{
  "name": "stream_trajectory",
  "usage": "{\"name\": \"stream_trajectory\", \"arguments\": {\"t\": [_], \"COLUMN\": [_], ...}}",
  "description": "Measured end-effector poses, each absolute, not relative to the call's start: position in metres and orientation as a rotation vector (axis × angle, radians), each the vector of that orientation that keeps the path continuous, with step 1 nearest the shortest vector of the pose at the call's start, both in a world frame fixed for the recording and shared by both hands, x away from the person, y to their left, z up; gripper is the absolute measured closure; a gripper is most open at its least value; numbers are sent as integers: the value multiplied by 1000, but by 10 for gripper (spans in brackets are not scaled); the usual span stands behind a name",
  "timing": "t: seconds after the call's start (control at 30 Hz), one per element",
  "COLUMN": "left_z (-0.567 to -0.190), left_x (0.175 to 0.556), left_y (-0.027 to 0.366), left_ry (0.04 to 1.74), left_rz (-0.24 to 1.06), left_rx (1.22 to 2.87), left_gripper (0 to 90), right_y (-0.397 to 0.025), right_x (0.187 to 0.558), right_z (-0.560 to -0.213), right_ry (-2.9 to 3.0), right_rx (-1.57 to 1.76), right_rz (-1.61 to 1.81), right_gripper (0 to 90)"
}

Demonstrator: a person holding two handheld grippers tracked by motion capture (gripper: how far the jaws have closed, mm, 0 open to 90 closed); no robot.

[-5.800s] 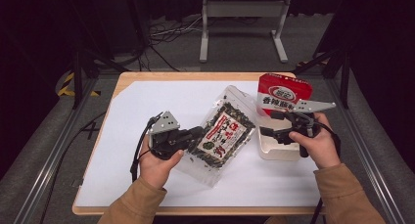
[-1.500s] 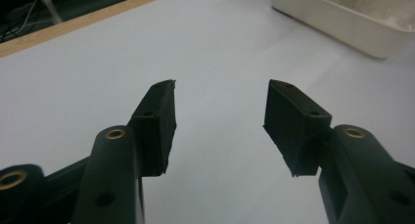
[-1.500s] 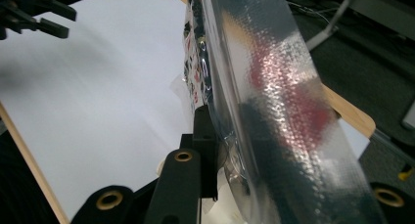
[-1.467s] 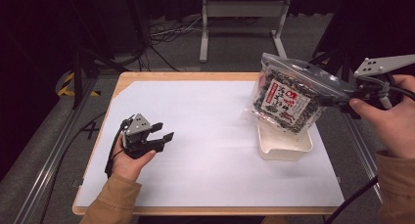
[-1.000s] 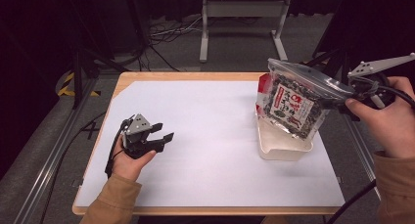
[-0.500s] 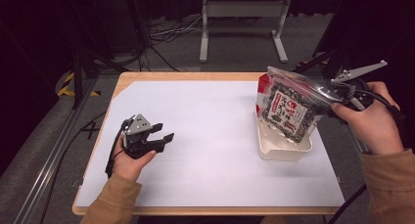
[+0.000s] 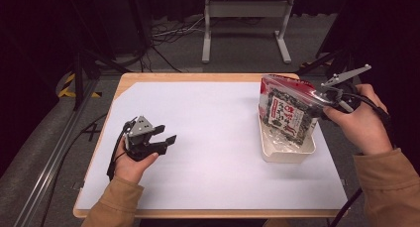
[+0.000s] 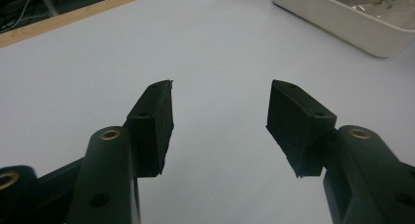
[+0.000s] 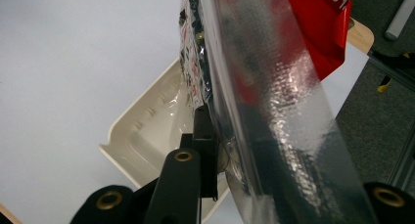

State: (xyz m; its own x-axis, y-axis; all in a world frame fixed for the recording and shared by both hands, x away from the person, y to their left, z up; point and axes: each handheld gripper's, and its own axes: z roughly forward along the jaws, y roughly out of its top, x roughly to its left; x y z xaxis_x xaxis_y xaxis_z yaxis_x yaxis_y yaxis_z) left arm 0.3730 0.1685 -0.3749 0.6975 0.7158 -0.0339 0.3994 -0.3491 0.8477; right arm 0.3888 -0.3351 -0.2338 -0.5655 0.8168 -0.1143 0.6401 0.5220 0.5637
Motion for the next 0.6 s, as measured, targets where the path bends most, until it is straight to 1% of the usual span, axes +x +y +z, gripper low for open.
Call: {"name": "stream_trajectory", "arguments": {"t": [0.2,0.4,0.6], "left_z": [-375,-377,-377], "left_x": [373,373,374], "left_y": [167,168,173], "left_ry": [862,864,877], "left_rz": [421,419,407], "left_rx": [1983,1982,1973], "left_gripper": [428,423,411], "right_y": [-351,-366,-383], "right_x": [390,389,393], "right_z": [-245,-254,-259], "right_ry": [2415,2387,2305], "right_rx": [1264,1300,1313], "right_rz": [687,791,965], "right_gripper": [788,783,770]}}
